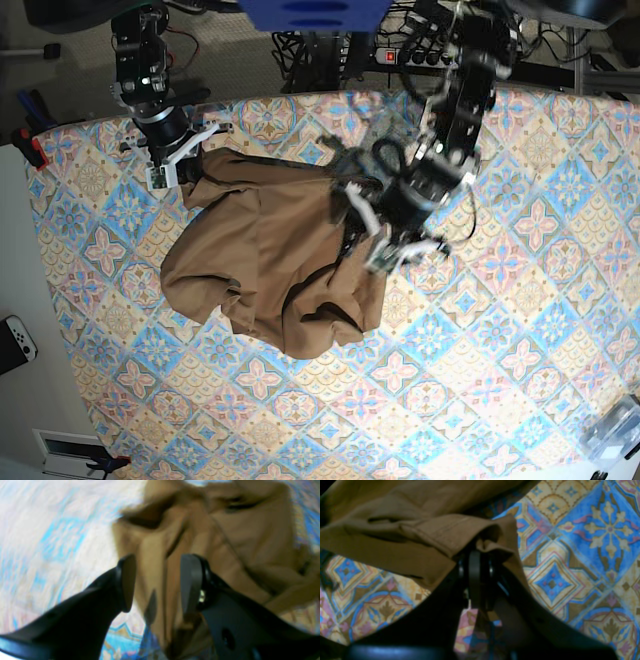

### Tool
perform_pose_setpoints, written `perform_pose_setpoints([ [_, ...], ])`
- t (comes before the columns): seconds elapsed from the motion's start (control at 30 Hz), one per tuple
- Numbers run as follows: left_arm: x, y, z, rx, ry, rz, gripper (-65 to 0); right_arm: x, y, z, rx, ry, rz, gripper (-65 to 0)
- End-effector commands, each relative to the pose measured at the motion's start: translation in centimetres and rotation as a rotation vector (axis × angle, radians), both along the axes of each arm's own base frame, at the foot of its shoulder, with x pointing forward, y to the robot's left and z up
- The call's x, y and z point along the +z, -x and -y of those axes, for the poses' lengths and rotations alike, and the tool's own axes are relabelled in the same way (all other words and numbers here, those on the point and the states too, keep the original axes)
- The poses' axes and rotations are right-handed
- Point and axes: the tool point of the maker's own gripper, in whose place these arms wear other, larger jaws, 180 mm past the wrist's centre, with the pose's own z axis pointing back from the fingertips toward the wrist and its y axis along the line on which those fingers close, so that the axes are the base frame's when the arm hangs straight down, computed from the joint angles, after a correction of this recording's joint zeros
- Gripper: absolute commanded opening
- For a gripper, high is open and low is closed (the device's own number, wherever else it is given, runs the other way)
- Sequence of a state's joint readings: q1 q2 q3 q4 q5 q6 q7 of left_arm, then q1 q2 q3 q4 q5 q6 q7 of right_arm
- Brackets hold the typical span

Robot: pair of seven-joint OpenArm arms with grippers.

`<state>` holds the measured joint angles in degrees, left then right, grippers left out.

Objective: Layout the t-shirt on the table in an organized manner, then fold the t-shirt properly
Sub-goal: 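Lift the shirt with the left gripper and pull it away from the right gripper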

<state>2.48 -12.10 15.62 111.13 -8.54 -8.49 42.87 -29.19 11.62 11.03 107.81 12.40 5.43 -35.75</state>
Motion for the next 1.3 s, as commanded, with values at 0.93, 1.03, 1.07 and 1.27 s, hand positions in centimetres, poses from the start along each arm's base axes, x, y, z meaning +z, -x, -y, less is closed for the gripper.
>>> perform_pose_setpoints([
  [0.93, -10.3, -7.8, 0.4, 0.075, -0.128, -0.33, -38.9, 1.0, -0.5, 0.1, 0.003, -0.001, 0.042, -65.0],
  [1.03, -11.0, -7.7, 0.2, 0.08, -0.133, -0.351, -49.6, 1.0, -0.5, 0.1, 0.003, -0.001, 0.042, -65.0],
  [1.07, -10.9, -7.8, 0.2, 0.08, -0.128, -0.341, -56.9, 1.0, -0.5, 0.1, 0.003, -0.001, 0.042, -65.0],
  [1.27, -9.4, -8.6, 0.7, 0.079, -0.094, -0.283, -65.0, 1.0, -0.5, 0.1, 0.003, -0.001, 0.042, -65.0],
])
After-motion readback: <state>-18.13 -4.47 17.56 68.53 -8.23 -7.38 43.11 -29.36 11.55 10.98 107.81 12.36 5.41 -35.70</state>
